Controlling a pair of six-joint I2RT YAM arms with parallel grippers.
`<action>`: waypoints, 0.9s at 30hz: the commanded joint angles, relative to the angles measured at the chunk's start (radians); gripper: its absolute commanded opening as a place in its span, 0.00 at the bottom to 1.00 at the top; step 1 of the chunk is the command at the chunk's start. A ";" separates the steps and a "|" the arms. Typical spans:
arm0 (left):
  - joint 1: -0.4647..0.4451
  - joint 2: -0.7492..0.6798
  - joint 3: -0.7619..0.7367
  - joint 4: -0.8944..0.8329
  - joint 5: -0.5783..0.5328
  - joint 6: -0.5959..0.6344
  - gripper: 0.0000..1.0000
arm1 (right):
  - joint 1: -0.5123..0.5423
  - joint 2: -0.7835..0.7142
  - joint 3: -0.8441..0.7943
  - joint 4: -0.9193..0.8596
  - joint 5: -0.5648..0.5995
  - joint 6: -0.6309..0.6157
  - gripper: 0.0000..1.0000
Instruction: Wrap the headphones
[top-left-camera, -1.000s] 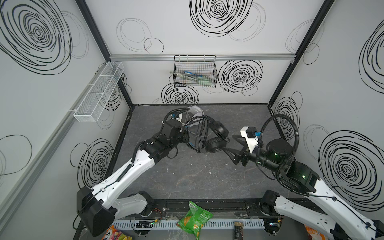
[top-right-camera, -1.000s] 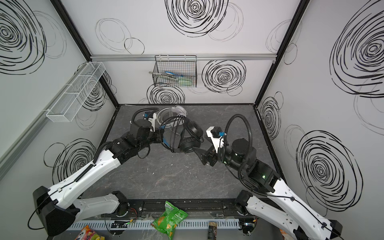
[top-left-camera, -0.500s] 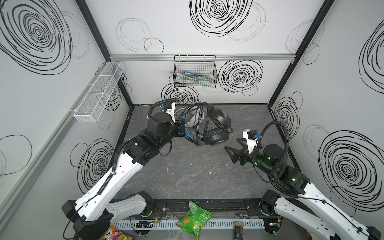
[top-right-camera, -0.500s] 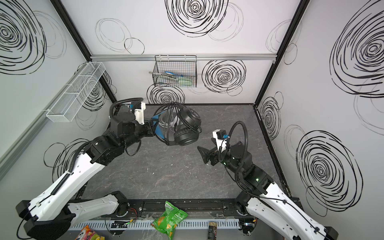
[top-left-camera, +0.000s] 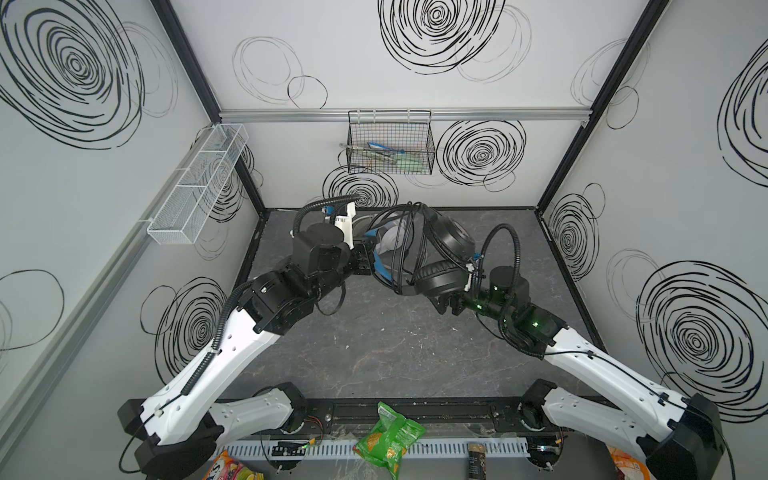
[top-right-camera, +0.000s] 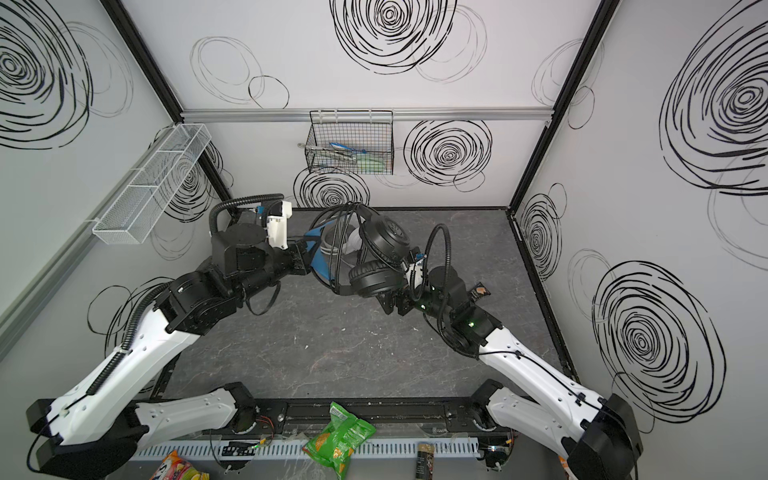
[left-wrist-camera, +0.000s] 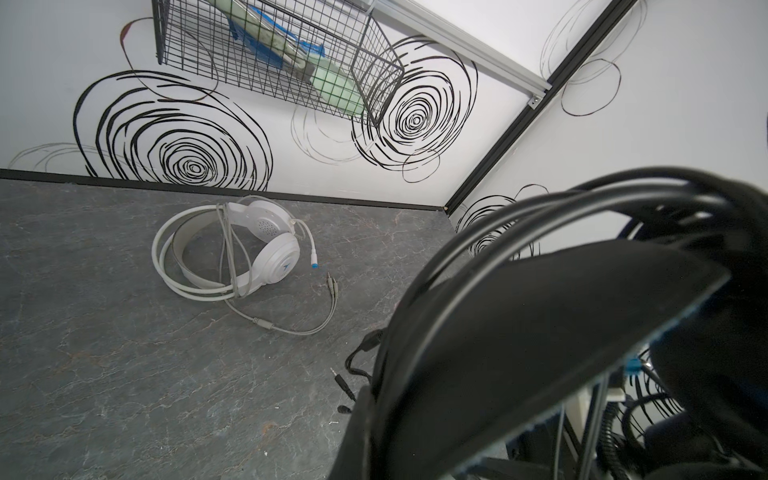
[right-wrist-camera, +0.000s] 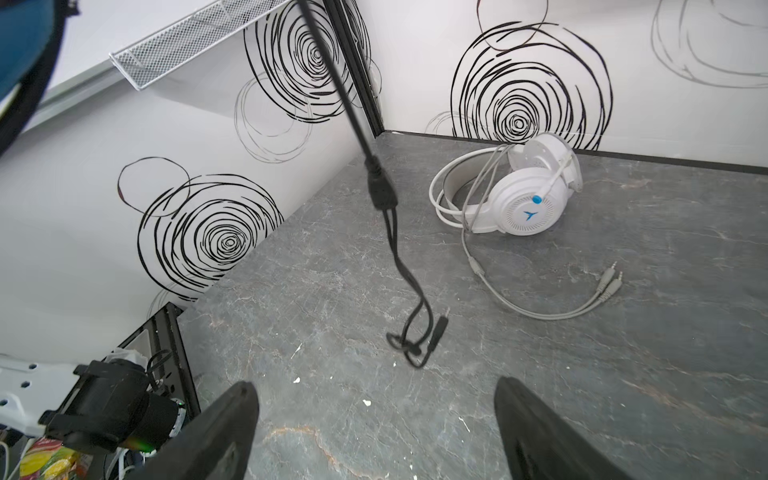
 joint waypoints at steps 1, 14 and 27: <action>-0.021 -0.007 0.061 0.117 -0.025 -0.051 0.00 | -0.019 0.056 0.003 0.078 -0.066 0.043 0.92; -0.052 0.001 0.080 0.128 -0.030 -0.062 0.00 | -0.033 0.176 -0.033 0.128 -0.090 0.048 0.86; -0.070 -0.023 0.059 0.127 -0.045 -0.092 0.00 | -0.081 0.423 0.175 0.112 -0.228 0.073 0.82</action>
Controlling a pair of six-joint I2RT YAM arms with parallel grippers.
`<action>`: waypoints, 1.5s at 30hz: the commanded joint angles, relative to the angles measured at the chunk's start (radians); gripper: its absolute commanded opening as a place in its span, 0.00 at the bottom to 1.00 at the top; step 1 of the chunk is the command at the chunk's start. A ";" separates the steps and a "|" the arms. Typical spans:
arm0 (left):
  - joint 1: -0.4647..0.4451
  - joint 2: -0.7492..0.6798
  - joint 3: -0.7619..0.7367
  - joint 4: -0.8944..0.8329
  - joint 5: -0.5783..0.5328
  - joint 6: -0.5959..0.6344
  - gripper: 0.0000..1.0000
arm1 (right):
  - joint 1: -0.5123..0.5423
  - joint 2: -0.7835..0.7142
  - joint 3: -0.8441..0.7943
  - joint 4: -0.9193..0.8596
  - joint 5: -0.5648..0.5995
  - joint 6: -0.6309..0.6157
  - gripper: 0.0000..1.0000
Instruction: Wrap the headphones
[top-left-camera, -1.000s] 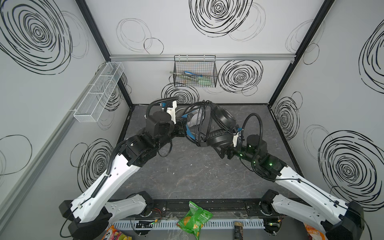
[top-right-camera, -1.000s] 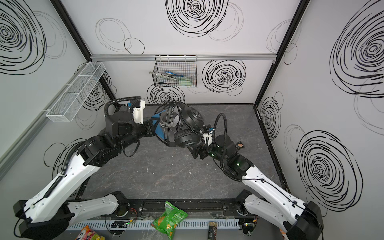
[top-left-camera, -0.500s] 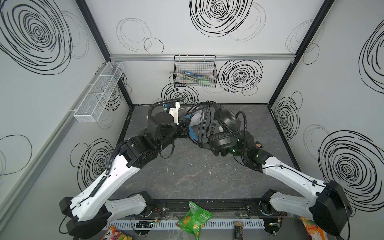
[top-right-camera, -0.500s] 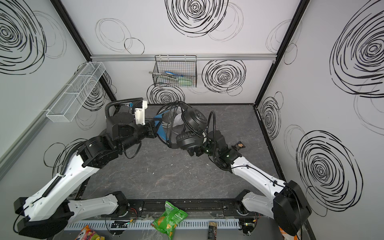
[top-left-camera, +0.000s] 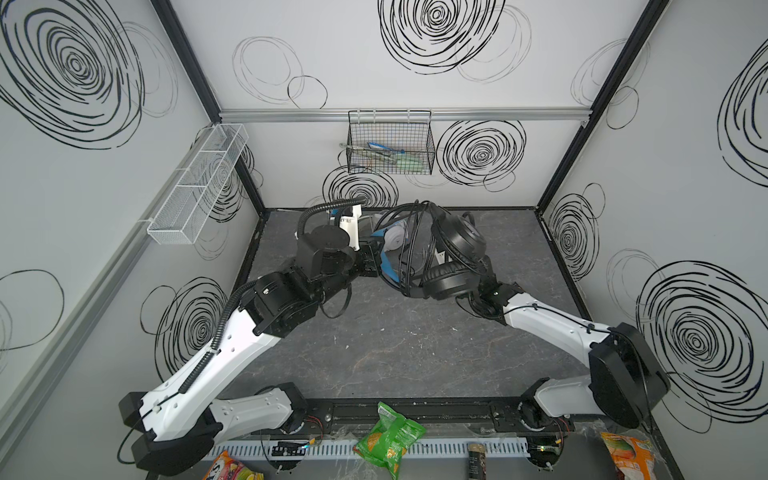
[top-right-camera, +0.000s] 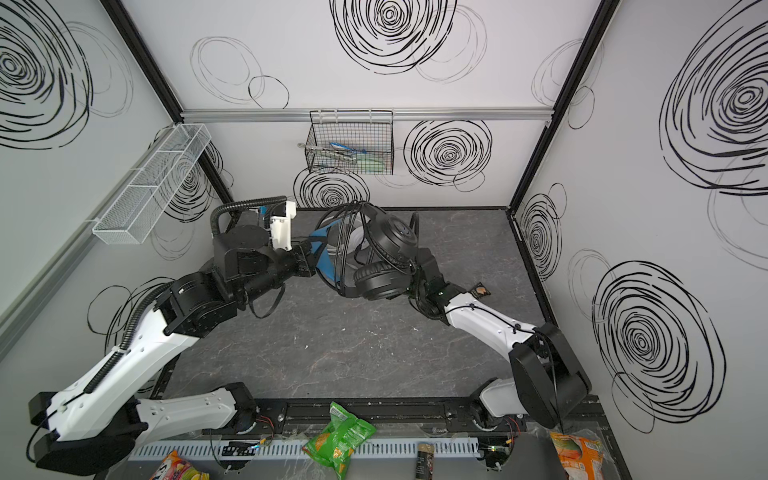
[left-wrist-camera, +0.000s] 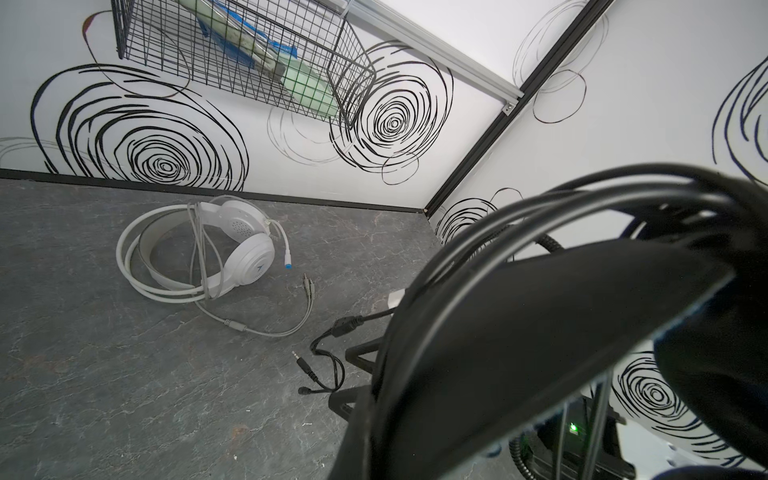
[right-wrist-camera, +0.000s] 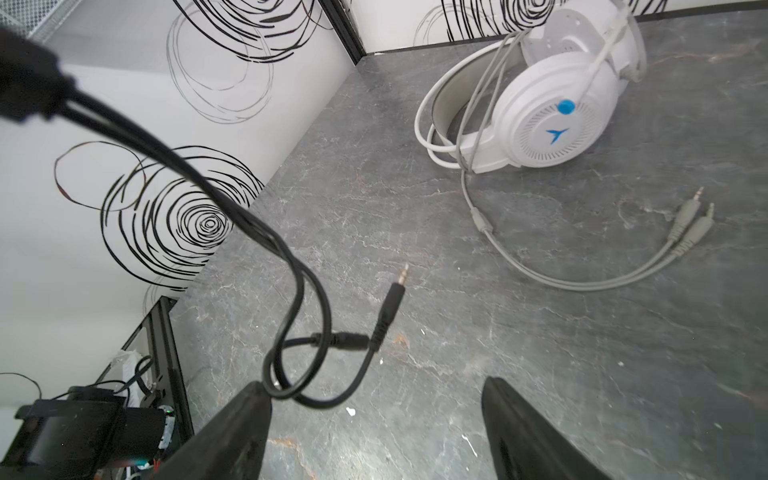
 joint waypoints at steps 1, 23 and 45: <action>-0.006 -0.035 0.030 0.119 -0.015 -0.048 0.00 | -0.005 0.005 0.041 0.015 -0.071 0.018 0.82; 0.024 -0.027 0.046 0.114 -0.108 -0.050 0.00 | 0.006 -0.056 -0.056 -0.006 -0.092 -0.049 0.02; 0.177 0.062 0.034 0.239 -0.063 -0.063 0.00 | 0.045 -0.297 -0.137 -0.126 0.151 -0.075 0.00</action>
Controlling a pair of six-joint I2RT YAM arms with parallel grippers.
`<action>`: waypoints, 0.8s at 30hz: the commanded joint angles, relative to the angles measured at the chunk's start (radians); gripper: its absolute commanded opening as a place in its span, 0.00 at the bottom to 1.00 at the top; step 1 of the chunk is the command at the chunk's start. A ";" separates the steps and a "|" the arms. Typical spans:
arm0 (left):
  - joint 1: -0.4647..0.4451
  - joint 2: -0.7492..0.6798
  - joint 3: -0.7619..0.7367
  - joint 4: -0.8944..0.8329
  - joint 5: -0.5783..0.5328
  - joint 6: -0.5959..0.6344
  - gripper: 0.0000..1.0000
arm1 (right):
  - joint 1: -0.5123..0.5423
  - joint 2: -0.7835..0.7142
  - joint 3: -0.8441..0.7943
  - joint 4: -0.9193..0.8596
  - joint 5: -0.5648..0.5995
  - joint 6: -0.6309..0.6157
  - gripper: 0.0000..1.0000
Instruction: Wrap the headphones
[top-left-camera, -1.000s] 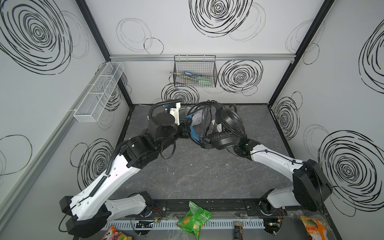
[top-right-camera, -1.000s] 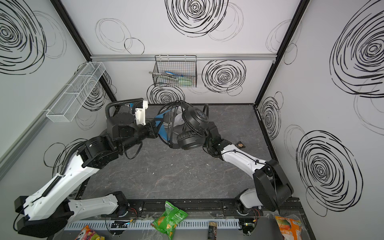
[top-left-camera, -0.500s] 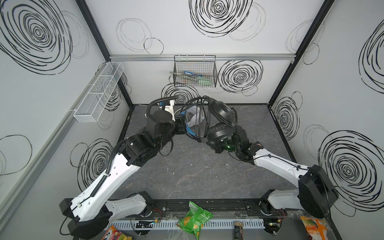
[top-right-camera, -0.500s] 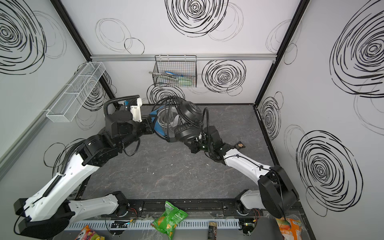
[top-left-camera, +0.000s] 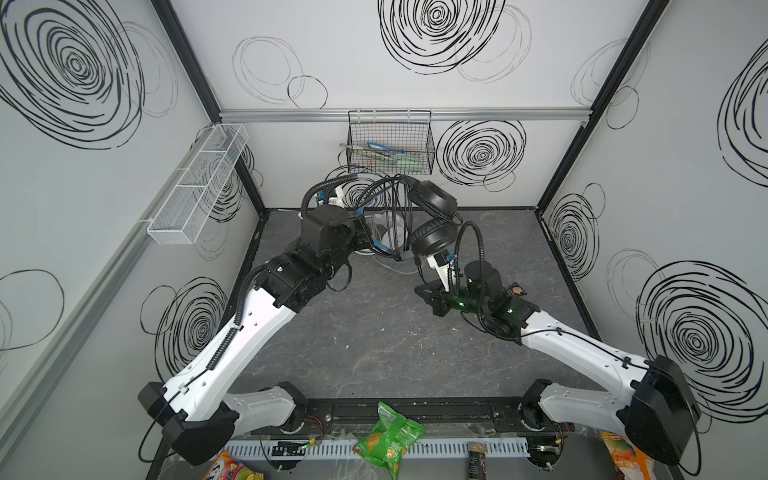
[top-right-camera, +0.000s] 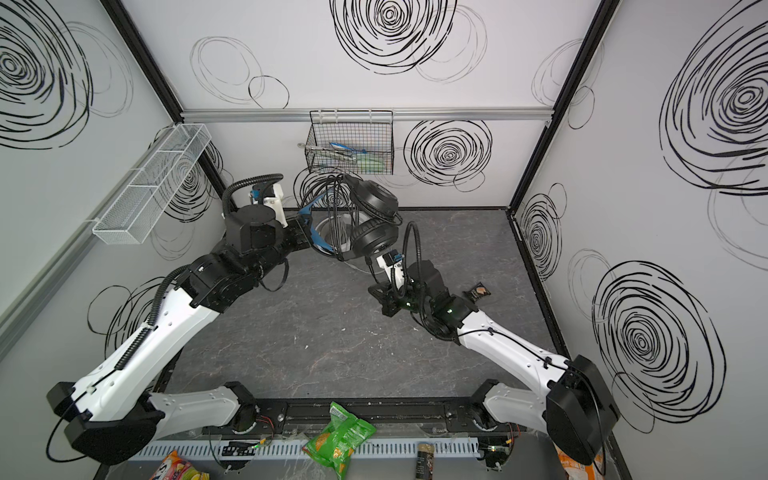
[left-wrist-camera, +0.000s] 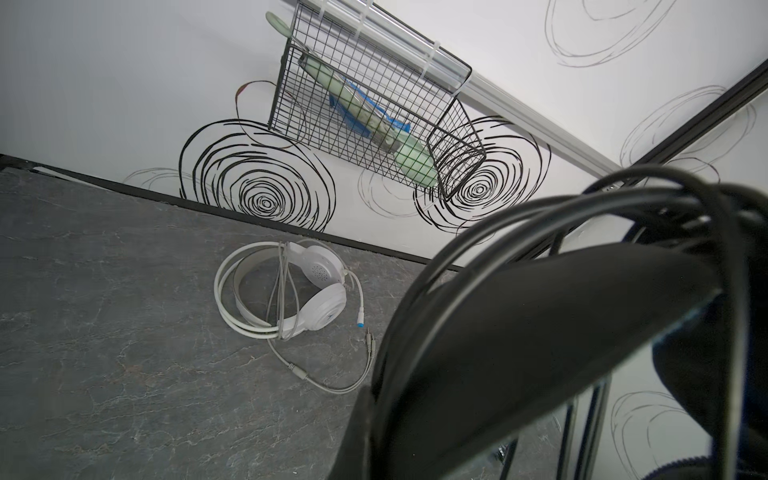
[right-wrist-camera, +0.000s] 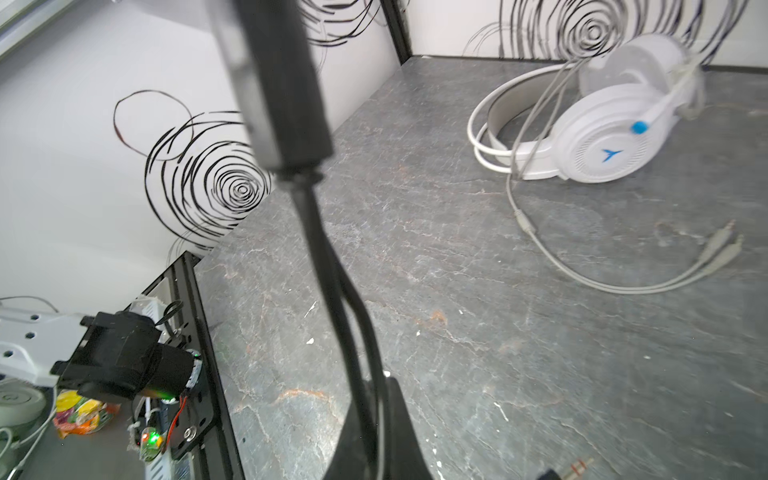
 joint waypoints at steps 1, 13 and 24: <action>-0.004 -0.054 0.003 0.150 0.039 -0.034 0.00 | -0.069 -0.039 -0.037 -0.008 0.053 0.025 0.00; -0.119 -0.125 -0.046 -0.026 0.072 0.099 0.00 | -0.260 -0.048 0.046 -0.052 0.070 0.012 0.00; -0.106 -0.180 -0.089 -0.085 0.003 0.156 0.00 | -0.328 -0.098 0.079 -0.100 0.163 0.036 0.00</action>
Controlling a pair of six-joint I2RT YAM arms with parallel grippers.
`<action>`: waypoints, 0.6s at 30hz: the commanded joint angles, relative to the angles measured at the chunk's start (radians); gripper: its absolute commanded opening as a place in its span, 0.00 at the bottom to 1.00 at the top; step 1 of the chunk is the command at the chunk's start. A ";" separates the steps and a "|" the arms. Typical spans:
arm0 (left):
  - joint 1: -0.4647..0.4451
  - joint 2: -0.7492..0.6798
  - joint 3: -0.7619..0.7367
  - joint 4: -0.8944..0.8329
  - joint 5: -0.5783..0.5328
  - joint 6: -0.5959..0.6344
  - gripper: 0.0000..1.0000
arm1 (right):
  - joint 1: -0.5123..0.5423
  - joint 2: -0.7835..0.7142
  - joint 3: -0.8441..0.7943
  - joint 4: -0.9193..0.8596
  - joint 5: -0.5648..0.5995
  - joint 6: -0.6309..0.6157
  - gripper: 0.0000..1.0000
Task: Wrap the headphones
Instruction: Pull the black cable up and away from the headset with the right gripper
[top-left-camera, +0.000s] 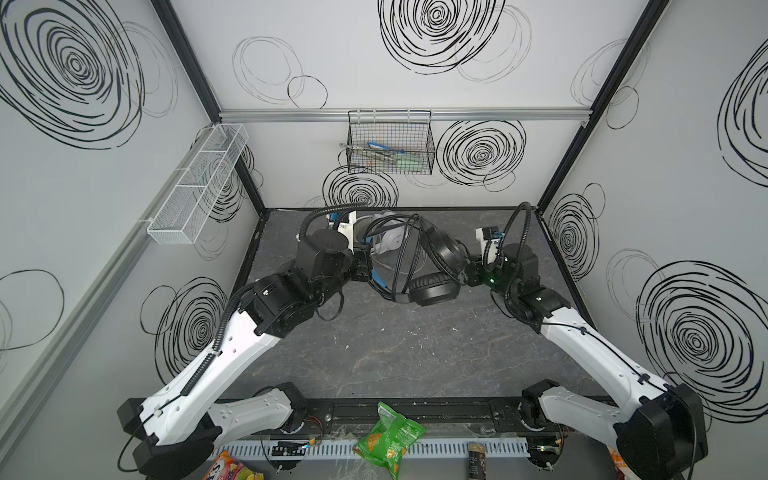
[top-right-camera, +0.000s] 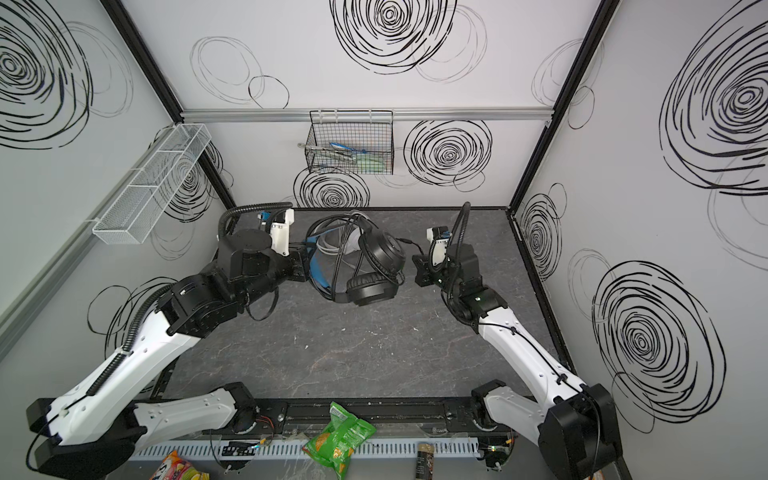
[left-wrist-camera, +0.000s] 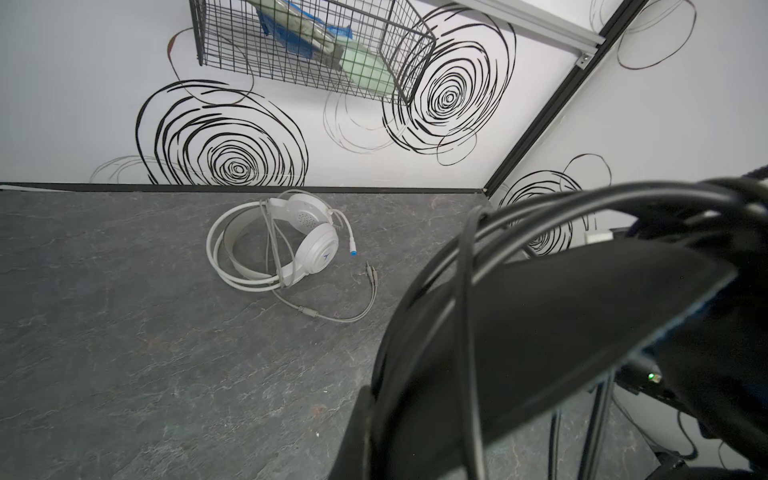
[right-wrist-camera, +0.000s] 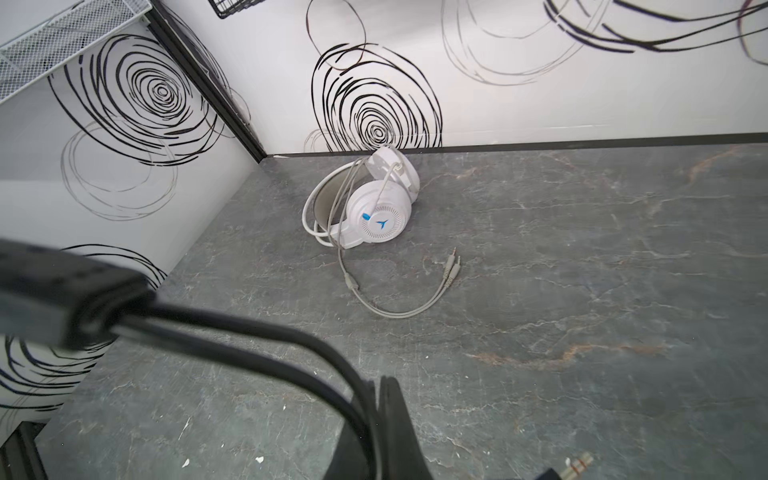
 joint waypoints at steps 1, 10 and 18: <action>0.015 -0.045 0.000 0.064 -0.023 0.006 0.00 | -0.030 -0.038 0.026 -0.028 0.042 0.017 0.00; 0.037 -0.038 0.019 -0.044 0.083 0.102 0.00 | -0.053 -0.004 0.139 -0.028 0.101 -0.055 0.00; 0.105 -0.076 -0.019 -0.091 0.047 0.104 0.00 | -0.074 0.035 0.284 -0.026 0.157 -0.075 0.00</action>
